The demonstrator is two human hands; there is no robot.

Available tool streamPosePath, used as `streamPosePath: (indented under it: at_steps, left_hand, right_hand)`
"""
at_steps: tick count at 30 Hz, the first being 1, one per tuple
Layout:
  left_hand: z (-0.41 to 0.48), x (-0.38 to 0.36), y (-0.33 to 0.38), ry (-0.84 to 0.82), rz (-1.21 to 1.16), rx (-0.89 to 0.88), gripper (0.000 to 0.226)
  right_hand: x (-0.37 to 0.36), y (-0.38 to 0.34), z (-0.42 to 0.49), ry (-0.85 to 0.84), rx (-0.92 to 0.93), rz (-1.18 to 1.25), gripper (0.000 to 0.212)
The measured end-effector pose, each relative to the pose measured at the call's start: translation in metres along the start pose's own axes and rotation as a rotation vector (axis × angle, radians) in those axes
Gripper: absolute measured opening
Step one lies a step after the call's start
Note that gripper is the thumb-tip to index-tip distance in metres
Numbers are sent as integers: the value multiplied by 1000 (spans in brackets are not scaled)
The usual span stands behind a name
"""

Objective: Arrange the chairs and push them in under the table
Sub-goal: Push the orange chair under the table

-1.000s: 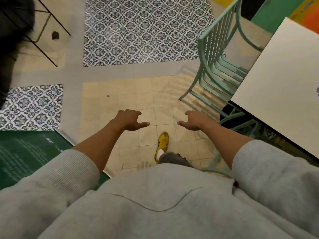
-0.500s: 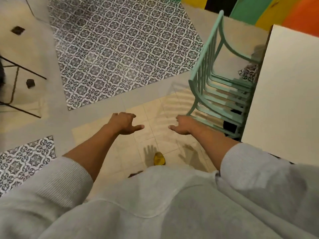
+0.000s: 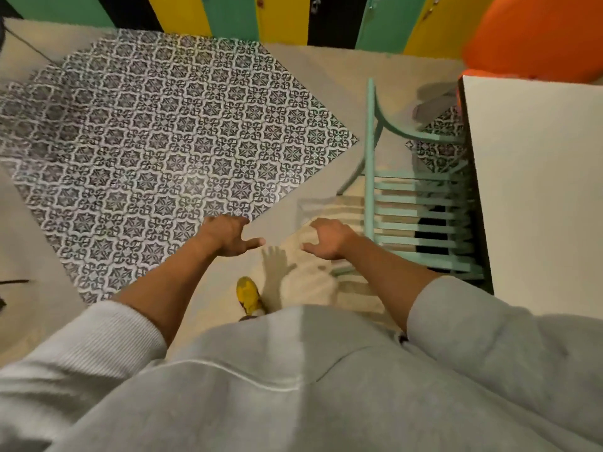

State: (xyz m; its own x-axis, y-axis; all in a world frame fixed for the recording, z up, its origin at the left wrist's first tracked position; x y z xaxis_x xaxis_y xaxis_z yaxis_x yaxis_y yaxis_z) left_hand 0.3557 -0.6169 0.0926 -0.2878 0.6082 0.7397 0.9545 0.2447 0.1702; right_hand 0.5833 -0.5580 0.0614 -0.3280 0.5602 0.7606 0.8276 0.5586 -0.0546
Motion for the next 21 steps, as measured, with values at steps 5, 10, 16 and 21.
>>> streamPosePath:
  at_steps: [5, 10, 16, 21]
  left_hand:
    - [87, 123, -36, -1, 86, -142, 102]
    - [174, 235, -21, 87, 109, -316, 107]
    - [280, 282, 21, 28, 163, -398, 112]
    - [375, 321, 29, -60, 235, -374, 112]
  right_hand:
    - [91, 21, 62, 59, -94, 100, 97]
    - [188, 54, 124, 159, -201, 92, 96]
    - [227, 107, 206, 102, -307, 121, 97]
    - [258, 158, 303, 6, -280, 187, 97]
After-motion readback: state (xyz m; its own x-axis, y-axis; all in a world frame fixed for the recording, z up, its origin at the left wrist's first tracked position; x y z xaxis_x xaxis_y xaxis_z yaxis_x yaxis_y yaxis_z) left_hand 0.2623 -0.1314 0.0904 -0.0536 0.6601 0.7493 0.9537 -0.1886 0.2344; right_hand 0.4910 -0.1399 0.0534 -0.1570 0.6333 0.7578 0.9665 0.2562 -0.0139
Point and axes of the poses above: each hand's wrist, its own z-axis towards the middle knuckle, its own x-axis out of the back of the hand, y = z × x, the point moved 9 cm from there along z, towards the middle knuckle, and after that the axes turned 14 degrees about -z, right-handed, at the moved point
